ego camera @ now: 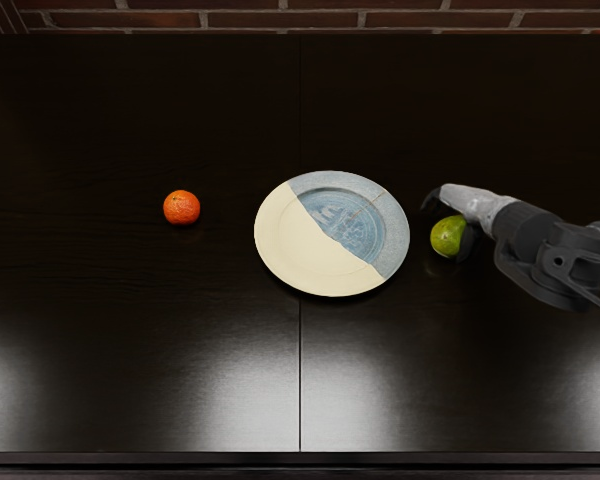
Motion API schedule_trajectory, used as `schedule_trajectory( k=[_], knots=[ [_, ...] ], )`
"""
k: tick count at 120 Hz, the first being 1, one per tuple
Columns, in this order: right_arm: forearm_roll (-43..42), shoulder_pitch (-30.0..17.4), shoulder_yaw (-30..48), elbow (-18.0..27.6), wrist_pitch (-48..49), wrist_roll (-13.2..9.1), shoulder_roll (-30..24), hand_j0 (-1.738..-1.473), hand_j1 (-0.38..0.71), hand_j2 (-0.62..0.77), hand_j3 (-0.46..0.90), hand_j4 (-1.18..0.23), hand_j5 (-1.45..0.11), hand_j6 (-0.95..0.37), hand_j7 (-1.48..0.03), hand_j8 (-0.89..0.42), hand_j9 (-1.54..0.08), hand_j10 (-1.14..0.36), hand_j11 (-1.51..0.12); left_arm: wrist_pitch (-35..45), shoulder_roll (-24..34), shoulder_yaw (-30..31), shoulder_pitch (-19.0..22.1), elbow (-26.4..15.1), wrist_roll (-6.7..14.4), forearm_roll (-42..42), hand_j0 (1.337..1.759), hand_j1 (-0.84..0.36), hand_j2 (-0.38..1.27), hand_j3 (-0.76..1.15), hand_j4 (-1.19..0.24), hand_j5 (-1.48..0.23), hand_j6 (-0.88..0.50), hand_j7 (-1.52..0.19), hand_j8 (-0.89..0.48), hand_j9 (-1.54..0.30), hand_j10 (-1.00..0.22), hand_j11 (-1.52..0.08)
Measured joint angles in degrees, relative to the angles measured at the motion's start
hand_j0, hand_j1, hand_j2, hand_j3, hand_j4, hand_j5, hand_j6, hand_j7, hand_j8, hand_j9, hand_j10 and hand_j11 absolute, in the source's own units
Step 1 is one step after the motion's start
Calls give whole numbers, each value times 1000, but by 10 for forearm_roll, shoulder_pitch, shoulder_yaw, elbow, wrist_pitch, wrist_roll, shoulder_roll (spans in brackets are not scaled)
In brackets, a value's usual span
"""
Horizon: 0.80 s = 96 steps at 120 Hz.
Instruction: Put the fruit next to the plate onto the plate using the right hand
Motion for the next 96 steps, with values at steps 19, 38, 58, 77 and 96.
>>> schedule_trajectory(
  k=[19,38,58,77,96],
  knots=[
    [1,-4,1,2,0,0,-3,-1657,126,-55,0,-417,-546,-422,-540,-418,-546,-416,-546,0,0,0,0,0,0,0,1658,326,4,0,-19,-25,-19,-25,-19,-25,-19,-25],
    [4,-5,4,2,1,0,-3,-1654,153,5,0,-484,-671,-487,-645,-380,-666,-489,-664,0,0,0,0,0,0,0,1658,326,4,0,-19,-25,-19,-25,-19,-25,-19,-25],
    [9,-5,7,1,1,0,-3,-1654,187,114,0,-558,-781,-456,-749,-351,-779,-517,-776,0,0,0,0,0,0,0,1658,326,4,0,-19,-25,-19,-25,-19,-25,-19,-25],
    [13,-5,11,-2,0,0,-3,-1653,191,173,1,-622,-866,-439,-834,-336,-871,-523,-877,0,0,0,0,0,0,0,1658,326,4,0,-19,-25,-19,-25,-19,-25,-19,-25],
    [25,-3,22,-9,1,1,-3,-1653,179,136,1,-650,-921,-415,-879,-300,-926,-492,-942,0,0,0,0,0,0,0,1658,326,4,0,-19,-25,-19,-25,-19,-25,-19,-25]
  ],
)
